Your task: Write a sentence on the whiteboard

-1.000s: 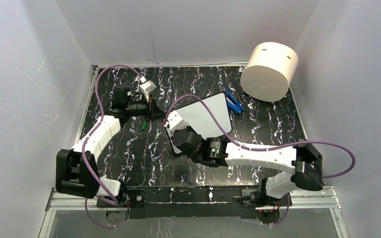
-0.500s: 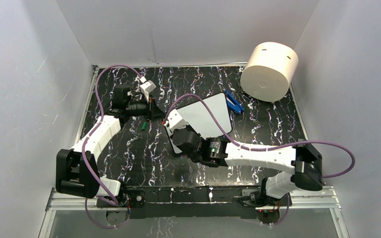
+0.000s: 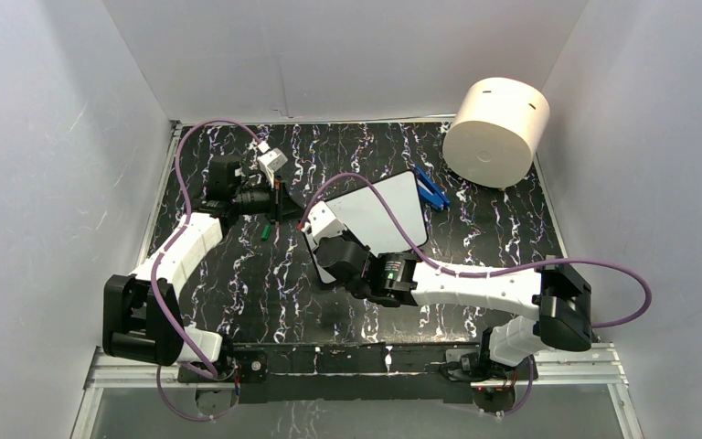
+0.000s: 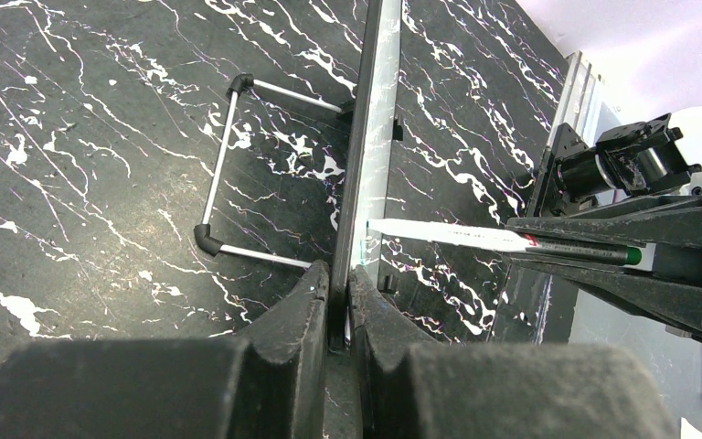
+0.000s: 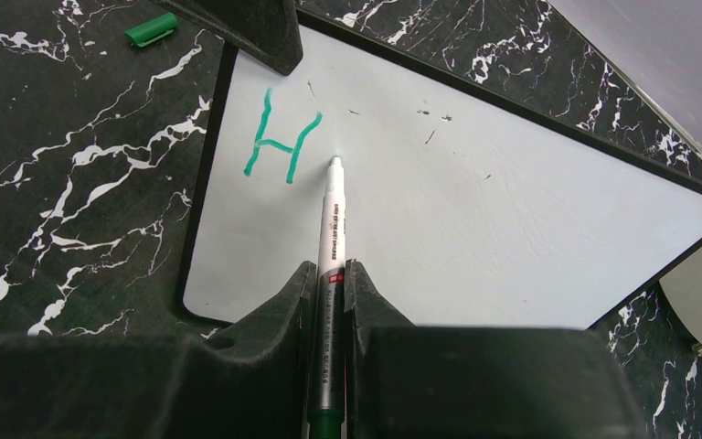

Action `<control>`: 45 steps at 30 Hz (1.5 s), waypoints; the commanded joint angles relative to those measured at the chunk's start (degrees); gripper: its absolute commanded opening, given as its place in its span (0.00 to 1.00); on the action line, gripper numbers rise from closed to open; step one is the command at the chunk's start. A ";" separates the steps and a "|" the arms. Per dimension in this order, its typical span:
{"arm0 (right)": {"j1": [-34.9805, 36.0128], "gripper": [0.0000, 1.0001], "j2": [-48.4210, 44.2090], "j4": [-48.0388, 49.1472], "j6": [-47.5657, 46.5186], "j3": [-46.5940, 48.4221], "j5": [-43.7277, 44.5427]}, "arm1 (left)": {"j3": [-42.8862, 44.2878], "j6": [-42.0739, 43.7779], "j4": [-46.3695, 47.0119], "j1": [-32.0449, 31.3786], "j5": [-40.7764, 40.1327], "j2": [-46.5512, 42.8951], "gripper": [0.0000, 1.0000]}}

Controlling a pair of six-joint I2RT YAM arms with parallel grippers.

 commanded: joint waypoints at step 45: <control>-0.50 0.00 1.16 -2.45 0.78 2.24 -3.95 | 0.38 1.91 -2.58 -0.68 -2.10 1.38 0.00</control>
